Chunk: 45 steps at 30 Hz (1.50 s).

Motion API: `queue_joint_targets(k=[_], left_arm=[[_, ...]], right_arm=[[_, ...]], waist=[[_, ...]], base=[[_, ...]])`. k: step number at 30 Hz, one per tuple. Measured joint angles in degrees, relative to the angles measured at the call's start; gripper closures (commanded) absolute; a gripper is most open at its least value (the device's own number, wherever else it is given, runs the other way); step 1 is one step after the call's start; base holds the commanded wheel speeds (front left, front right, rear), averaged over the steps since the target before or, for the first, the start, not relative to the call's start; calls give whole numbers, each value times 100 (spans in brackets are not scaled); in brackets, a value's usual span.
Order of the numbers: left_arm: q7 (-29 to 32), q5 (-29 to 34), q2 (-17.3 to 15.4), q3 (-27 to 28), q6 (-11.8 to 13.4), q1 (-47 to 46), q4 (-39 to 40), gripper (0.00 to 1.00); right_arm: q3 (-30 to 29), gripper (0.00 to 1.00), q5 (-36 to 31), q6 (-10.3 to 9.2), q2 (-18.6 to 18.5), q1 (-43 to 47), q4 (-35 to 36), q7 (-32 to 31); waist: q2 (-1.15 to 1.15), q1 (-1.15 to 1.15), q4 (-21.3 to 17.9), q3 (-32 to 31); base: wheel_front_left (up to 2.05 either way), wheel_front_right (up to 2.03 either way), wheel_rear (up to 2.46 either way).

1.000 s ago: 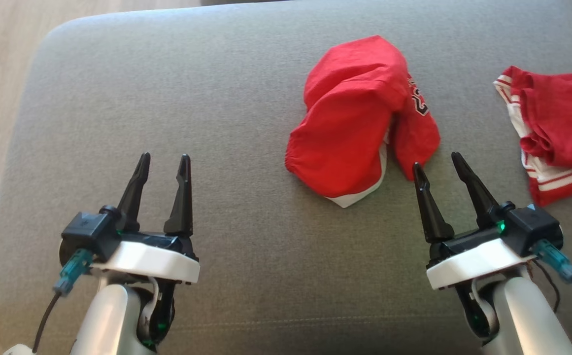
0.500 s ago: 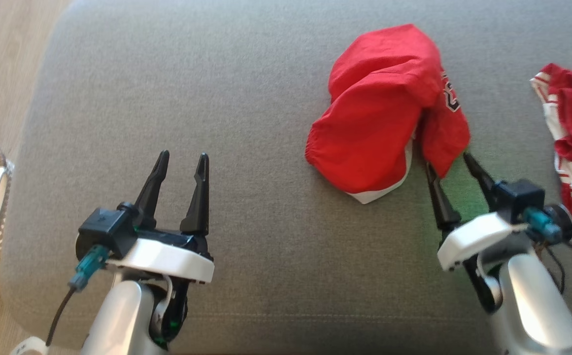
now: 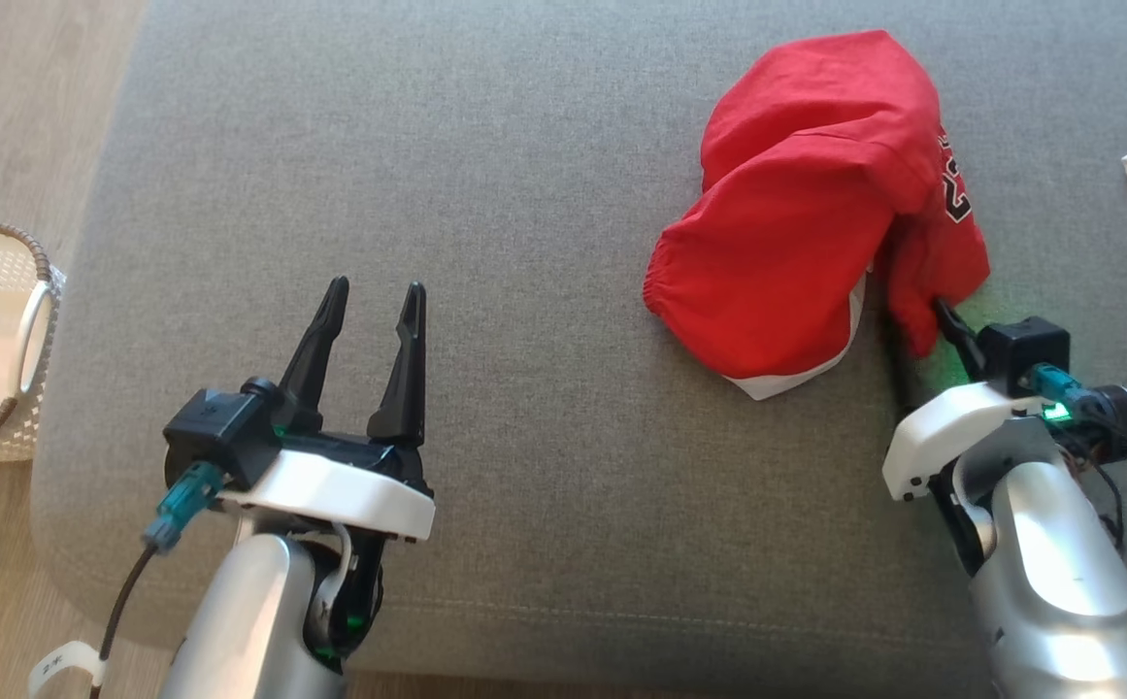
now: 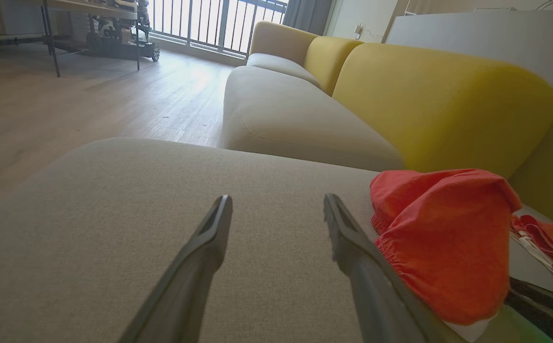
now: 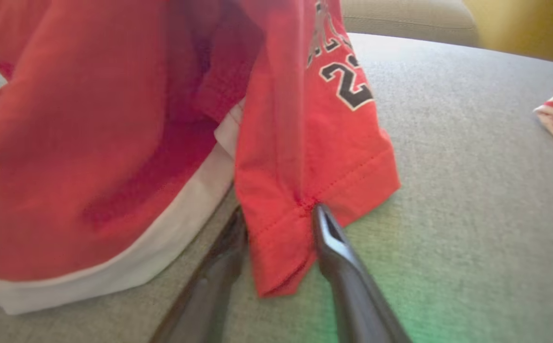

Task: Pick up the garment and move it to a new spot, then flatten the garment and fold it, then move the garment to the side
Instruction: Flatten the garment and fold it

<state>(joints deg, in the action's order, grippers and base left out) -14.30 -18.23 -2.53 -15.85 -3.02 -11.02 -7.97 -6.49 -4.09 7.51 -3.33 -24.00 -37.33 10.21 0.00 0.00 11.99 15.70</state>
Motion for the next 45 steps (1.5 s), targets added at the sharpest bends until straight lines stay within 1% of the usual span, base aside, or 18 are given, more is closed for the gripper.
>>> queue_joint_targets(k=[4, 8, 11, 14, 18, 21, 24, 26, 29, 31, 33, 36, 38, 40, 42, 44, 45], left_arm=[[0, 0, 1, -4, 5, 4, -46, 0], [0, 0, 1, -10, 5, 24, -68, 0], [0, 0, 1, -25, 8, 50, -82, 0], [0, -11, 1, -51, 9, 118, -88, 0], [0, -58, 0, -177, 34, 271, -132, 0], [0, -127, -1, -226, 52, 319, -138, 0], [0, -207, -1, -275, 103, 383, -140, 0], [0, -229, -2, -356, 116, 449, -141, 0], [0, -269, -3, -409, 154, 564, -140, 0], [0, -271, -7, -419, 170, 612, -138, 0], [0, -318, -10, -457, 201, 619, -129, 0], [0, -328, -11, -523, 208, 617, -109, 0], [0, -334, -11, -535, 210, 617, -89, 0], [0, -353, -11, -520, 236, 617, -83, 0], [0, -353, -11, -492, 252, 616, -86, 0], [0, -352, -11, -446, 249, 612, -81, 0], [0, -352, -11, -428, 249, 602, -76, 0]], right_arm=[[-133, 100, -46, 0, -7, -47, -148, 201], [-260, 100, -44, 0, -18, -76, -98, 308], [-268, 100, 15, 0, -60, -187, 118, 353], [-55, 100, 43, 0, -165, -355, 444, 377], [586, 100, 214, 0, -392, -801, 814, 258], [1396, 100, 450, 0, -543, -1377, 1180, -1], [2271, 100, 844, 0, -606, -2072, 1596, -250], [2744, 100, 1087, 0, -633, -2541, 1923, -396], [3045, 100, 1365, 0, -682, -3122, 2313, -684], [3031, 100, 1373, 0, -801, -3368, 2402, -939], [2856, 100, 1294, 0, -970, -3436, 2408, -1217], [2463, 100, 1070, 0, -1232, -3373, 2345, -1596], [2203, 100, 1022, 0, -1333, -3264, 2324, -1820], [2179, 100, 1060, 0, -1362, -3072, 2264, -2116], [2319, 100, 1198, 0, -1401, -2841, 1969, -2455], [2341, 100, 1467, 1, -1429, -2612, 1477, -2527], [2246, 21, 1581, 0, -1451, -2530, 1126, -2524]], waist=[[0, 0, -15, -134], [0, 0, -44, -264], [0, 0, -69, -414], [0, 0, -92, -569], [0, 0, -97, -767], [0, 0, -74, -909], [0, 0, -31, -1040], [0, 0, 17, -1123], [0, 0, 129, -1196], [0, 0, 220, -1220], [0, 0, 323, -1219], [0, 0, 486, -1167], [0, 0, 579, -1096], [0, 0, 636, -1005], [0, 0, 660, -906], [0, 0, 661, -814], [0, 0, 656, -765]], base=[[0, 0, 0], [0, 0, 0], [0, 0, 0], [0, 0, 0], [0, 0, 0], [0, 0, 0], [0, 0, 0], [0, 0, 0], [0, 0, 0], [0, 0, 0], [0, 0, 0], [0, 0, 0], [0, 0, 0], [0, 0, 0], [0, 0, 0], [0, 0, 0], [0, 0, 0]])
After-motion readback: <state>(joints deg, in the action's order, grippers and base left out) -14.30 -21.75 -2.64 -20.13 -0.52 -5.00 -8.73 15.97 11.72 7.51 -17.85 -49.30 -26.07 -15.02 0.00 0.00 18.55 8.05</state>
